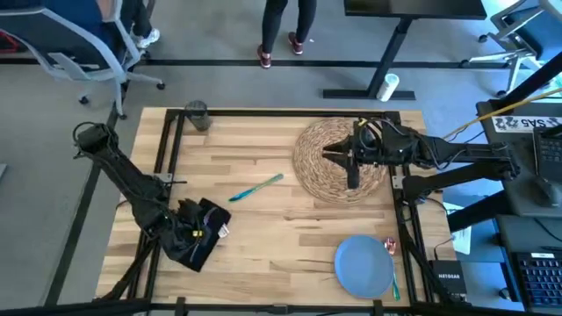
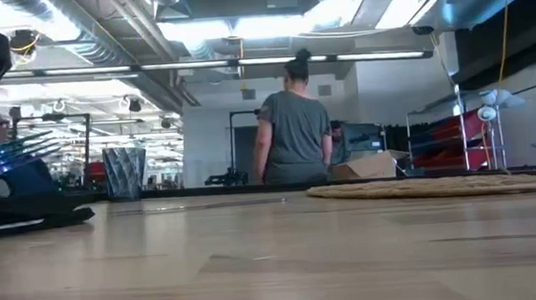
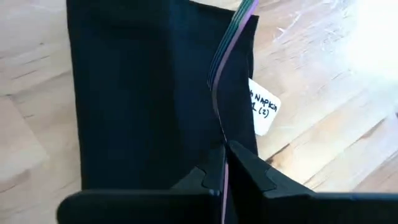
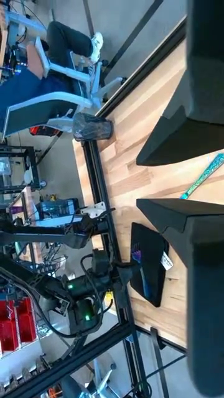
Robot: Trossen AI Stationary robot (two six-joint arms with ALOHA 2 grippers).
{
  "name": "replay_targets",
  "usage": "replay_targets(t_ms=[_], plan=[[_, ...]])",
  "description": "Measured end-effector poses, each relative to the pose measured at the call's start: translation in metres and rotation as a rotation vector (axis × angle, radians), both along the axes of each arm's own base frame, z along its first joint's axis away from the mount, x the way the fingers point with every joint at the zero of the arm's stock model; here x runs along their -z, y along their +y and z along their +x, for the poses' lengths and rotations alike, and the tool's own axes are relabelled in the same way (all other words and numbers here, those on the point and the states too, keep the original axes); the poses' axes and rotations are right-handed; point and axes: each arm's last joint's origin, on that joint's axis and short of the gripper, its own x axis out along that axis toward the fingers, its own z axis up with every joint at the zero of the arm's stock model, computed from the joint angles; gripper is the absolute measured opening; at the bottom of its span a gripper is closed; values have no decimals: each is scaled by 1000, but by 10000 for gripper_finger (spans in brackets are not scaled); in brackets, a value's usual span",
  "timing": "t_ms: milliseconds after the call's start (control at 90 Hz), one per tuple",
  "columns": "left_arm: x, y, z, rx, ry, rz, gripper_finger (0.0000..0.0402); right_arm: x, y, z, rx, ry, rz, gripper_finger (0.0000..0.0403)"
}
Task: Set table place
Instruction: Put the blue fork on the black table napkin
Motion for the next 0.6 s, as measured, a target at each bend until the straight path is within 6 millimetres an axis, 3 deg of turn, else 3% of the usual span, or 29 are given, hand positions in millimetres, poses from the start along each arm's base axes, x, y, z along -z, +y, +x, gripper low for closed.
replay_targets(t_ms=[600], plan=[[0,1,-1,22,12,25,0,0,0,0,2,-1,8,83]])
